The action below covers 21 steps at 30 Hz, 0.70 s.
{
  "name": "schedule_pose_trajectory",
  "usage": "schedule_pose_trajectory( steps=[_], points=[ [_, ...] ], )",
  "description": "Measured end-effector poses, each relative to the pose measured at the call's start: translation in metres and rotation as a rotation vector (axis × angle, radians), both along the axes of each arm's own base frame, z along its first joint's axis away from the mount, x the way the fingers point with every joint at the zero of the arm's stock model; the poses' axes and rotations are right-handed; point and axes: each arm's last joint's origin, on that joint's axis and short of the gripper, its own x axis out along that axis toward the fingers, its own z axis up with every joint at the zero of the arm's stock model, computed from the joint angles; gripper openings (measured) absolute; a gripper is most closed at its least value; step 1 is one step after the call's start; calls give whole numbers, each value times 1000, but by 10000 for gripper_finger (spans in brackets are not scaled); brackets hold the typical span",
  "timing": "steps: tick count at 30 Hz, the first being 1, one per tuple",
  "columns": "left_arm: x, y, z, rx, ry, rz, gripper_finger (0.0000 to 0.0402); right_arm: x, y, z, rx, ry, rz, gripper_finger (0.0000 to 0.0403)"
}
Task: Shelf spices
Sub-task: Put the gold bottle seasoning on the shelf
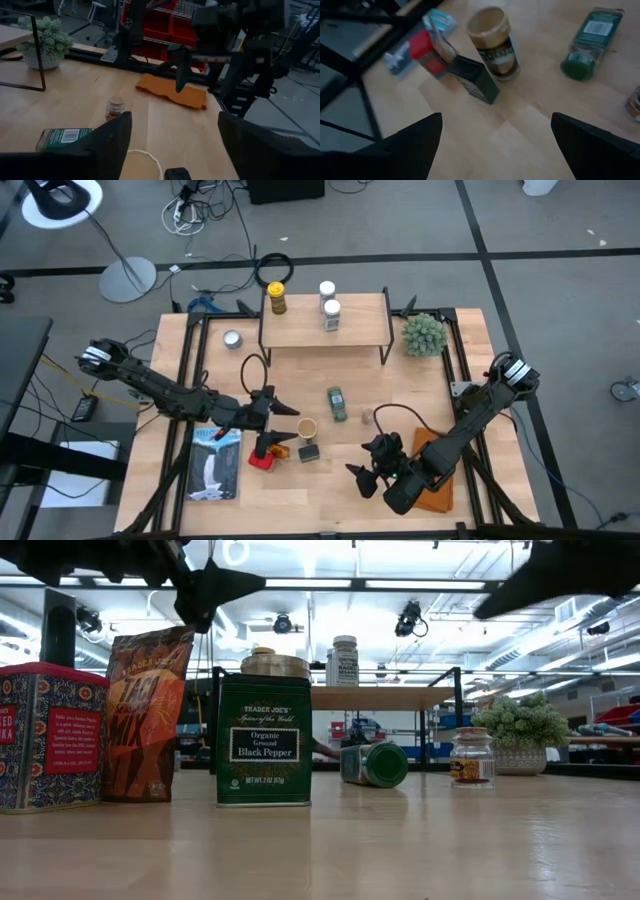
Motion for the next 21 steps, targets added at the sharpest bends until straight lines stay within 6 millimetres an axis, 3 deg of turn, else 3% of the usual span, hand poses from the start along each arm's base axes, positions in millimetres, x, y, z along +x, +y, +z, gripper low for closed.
schedule_pose_trajectory(
  steps=[8,15,21],
  points=[
    [-1,0,-8,83,76,-26,395,14,15,-45,0,72,4,373],
    [-3,-3,-11,2,109,-28,373,21,25,-79,109,123,-19,373],
    [-3,-3,-11,-37,114,-24,372,22,25,-86,107,132,-35,373]
  ],
)
